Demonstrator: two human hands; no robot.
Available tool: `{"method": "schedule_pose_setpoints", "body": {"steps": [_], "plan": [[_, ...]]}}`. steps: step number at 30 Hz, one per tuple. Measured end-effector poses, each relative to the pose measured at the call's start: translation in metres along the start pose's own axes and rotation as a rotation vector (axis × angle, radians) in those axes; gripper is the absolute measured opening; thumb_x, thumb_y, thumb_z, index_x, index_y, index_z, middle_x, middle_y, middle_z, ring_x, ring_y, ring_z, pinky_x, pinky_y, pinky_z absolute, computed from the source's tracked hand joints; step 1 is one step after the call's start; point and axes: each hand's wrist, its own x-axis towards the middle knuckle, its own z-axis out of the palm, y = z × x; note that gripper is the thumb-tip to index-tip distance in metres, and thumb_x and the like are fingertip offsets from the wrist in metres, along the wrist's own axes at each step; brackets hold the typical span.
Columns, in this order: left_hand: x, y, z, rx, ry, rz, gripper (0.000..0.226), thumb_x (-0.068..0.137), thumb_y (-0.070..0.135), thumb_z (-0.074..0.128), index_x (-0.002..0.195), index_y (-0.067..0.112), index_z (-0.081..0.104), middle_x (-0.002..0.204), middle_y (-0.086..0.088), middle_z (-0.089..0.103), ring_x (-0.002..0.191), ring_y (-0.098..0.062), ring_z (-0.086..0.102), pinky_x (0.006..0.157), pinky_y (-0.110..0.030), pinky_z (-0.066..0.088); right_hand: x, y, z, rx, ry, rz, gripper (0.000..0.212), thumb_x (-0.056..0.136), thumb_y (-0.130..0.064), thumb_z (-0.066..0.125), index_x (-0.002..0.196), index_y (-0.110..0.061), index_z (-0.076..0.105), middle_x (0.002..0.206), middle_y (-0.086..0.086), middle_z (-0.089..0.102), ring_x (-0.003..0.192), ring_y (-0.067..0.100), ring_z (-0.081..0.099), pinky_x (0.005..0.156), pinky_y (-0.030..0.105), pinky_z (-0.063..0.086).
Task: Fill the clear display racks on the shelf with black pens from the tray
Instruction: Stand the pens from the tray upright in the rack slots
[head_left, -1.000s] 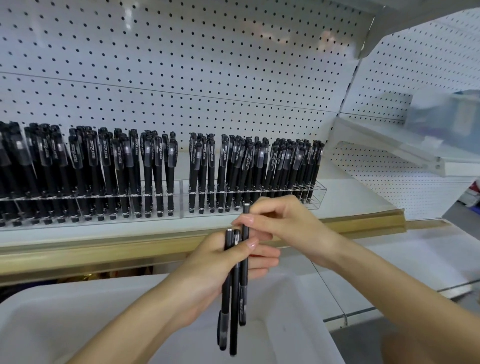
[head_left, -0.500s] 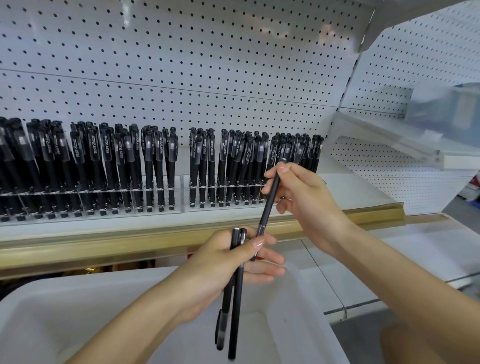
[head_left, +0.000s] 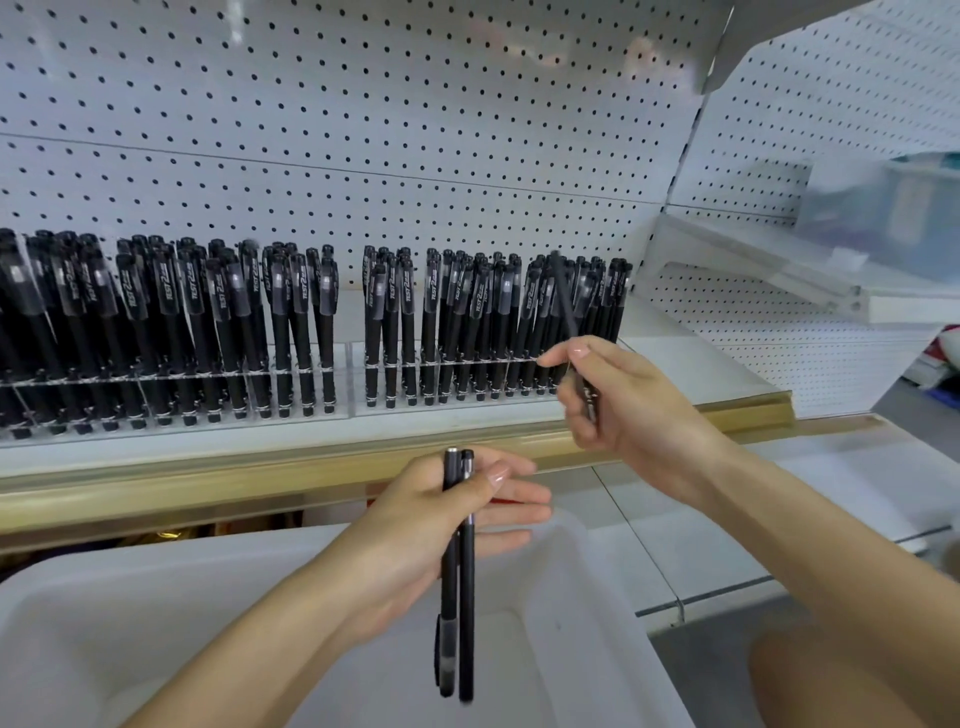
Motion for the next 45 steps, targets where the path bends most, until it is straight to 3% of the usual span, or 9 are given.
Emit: {"method": "schedule_pose_setpoints", "body": {"steps": [4,6,9,15,20,26,30,34,45], "plan": [[0.003,0.002,-0.002,-0.076,0.025,0.016,0.025,0.093,0.015,0.048,0.108,0.001,0.063,0.103,-0.016,0.072,0.100,-0.026,0.070,0.093,-0.041,0.053,-0.001,-0.003,-0.033,-0.175,0.024,0.096,0.032,0.102,-0.023,0.041,0.117,-0.006,0.064,0.061,-0.005,0.039,0.046,0.008,0.022,0.045,0.022,0.014],[0.004,0.003,-0.001,-0.109,0.033,0.023,0.024,0.095,0.012,0.046,0.110,0.000,0.062,0.103,-0.016,0.072,0.100,-0.027,0.069,0.094,-0.041,0.052,-0.004,-0.006,-0.049,-0.164,0.014,0.171,0.033,0.101,-0.014,0.043,0.122,0.007,0.056,0.062,-0.007,0.044,0.049,0.008,0.023,0.044,0.020,0.016],[0.008,0.004,0.002,-0.140,0.044,0.031,0.025,0.096,0.011,0.045,0.111,0.000,0.061,0.103,-0.016,0.072,0.100,-0.027,0.069,0.093,-0.041,0.052,-0.008,-0.014,-0.067,-0.018,0.011,0.217,0.025,0.095,-0.001,0.047,0.113,0.002,0.063,0.069,0.000,0.045,0.052,0.007,0.038,0.042,0.016,0.032],[0.019,0.006,0.010,-0.199,0.063,0.035,0.022,0.097,0.011,0.045,0.106,0.002,0.062,0.102,-0.017,0.072,0.098,-0.027,0.070,0.088,-0.038,0.056,-0.009,-0.022,-0.092,-0.304,0.146,0.036,0.015,0.088,-0.002,0.062,0.094,-0.010,0.073,0.074,0.010,0.070,0.068,0.013,0.061,0.066,0.011,0.051],[0.024,0.010,0.016,-0.219,0.074,0.037,0.022,0.097,0.010,0.044,0.107,0.001,0.062,0.101,-0.017,0.072,0.097,-0.027,0.070,0.090,-0.042,0.054,0.010,-0.024,-0.089,-0.204,0.295,-0.114,0.006,0.084,0.002,0.067,0.084,-0.002,0.063,0.083,0.017,0.063,0.066,0.018,0.071,0.067,0.016,0.055],[0.022,0.013,0.011,-0.230,0.080,0.044,0.022,0.097,0.010,0.044,0.107,0.001,0.062,0.102,-0.018,0.072,0.098,-0.028,0.070,0.087,-0.041,0.055,0.034,-0.034,-0.090,0.098,0.269,-0.229,0.010,0.092,0.005,0.053,0.100,0.002,0.058,0.091,0.018,0.065,0.077,0.018,0.072,0.074,0.018,0.054],[0.021,0.014,0.007,-0.279,0.096,0.039,0.023,0.097,0.009,0.043,0.108,-0.001,0.061,0.103,-0.020,0.071,0.098,-0.029,0.070,0.086,-0.042,0.055,0.046,-0.032,-0.091,-0.070,0.402,-0.407,0.020,0.098,0.003,0.046,0.115,-0.006,0.040,0.088,0.016,0.066,0.070,0.016,0.070,0.073,0.023,0.056],[0.021,0.016,0.006,-0.280,0.101,0.040,0.024,0.097,0.010,0.044,0.109,-0.002,0.060,0.103,-0.020,0.072,0.098,-0.028,0.070,0.085,-0.042,0.055,0.056,-0.024,-0.082,-0.192,0.420,-0.513,0.022,0.099,0.004,0.041,0.107,-0.015,0.032,0.090,0.015,0.064,0.067,0.017,0.069,0.070,0.027,0.057],[0.021,0.016,0.003,-0.280,0.108,0.043,0.024,0.097,0.011,0.044,0.109,-0.001,0.061,0.103,-0.020,0.072,0.098,-0.028,0.070,0.084,-0.041,0.056,0.077,-0.006,-0.070,-0.392,0.317,-0.409,0.019,0.098,-0.005,0.050,0.112,-0.012,0.039,0.090,0.018,0.066,0.065,0.018,0.070,0.064,0.028,0.058]]}}
